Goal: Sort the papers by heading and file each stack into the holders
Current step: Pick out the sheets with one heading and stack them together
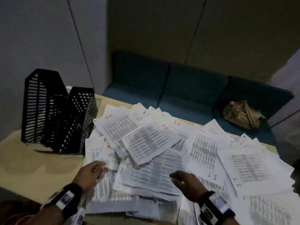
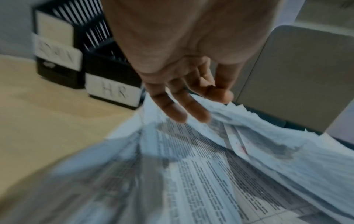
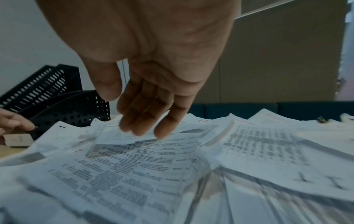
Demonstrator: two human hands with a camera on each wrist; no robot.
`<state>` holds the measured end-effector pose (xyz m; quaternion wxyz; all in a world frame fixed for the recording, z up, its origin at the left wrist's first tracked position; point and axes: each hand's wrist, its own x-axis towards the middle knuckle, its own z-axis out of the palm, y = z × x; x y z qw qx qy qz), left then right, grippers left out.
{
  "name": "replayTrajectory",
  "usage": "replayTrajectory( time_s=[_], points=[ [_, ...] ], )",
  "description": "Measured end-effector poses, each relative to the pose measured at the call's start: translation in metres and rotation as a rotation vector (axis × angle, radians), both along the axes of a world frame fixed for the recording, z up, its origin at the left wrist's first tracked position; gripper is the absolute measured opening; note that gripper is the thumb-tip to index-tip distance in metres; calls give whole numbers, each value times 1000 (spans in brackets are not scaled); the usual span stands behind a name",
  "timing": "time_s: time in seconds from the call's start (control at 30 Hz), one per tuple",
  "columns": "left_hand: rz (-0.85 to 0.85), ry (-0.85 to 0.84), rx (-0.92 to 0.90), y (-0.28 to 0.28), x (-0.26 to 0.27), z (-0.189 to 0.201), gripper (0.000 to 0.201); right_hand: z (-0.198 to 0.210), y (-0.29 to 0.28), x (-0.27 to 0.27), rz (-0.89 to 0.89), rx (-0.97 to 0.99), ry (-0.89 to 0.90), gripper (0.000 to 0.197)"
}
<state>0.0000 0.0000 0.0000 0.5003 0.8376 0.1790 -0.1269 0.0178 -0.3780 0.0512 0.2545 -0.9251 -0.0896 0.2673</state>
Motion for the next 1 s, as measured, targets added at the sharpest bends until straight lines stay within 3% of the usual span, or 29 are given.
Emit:
replayTrajectory(
  time_s=[0.1, 0.23, 0.37, 0.43, 0.53, 0.63, 0.7, 0.77, 0.9, 1.0],
  points=[
    [22, 64, -33, -9, 14, -14, 14, -22, 24, 36, 1, -106, -17, 35],
    [-43, 39, 9, -28, 29, -22, 11, -41, 61, 52, -71, -137, 86, 47],
    [-35, -21, 137, -25, 51, -36, 36, -69, 92, 74, -651, 104, 288, 57],
    [-116, -38, 121, -24, 63, -42, 48, -102, 90, 91, -890, 227, 307, 62],
    [-429, 63, 279, -26, 78, -48, 59, -99, 102, 105, -1058, 225, 261, 59],
    [-604, 134, 409, -29, 82, -52, 41, -89, 116, 116, -1164, 271, 294, 74],
    [-469, 49, 351, -28, 81, -57, 22, -87, 123, 123, -1197, 318, 286, 80],
    [-205, 14, 231, -24, 84, -58, 24, -91, 124, 127, -1159, 315, 212, 81],
    [263, 176, 129, -19, 112, -52, 64, -93, 107, 113, -1011, 388, 64, 76],
    [374, 291, 30, -28, 131, -47, 86, -98, 81, 105, -857, 318, -69, 70]
  ],
)
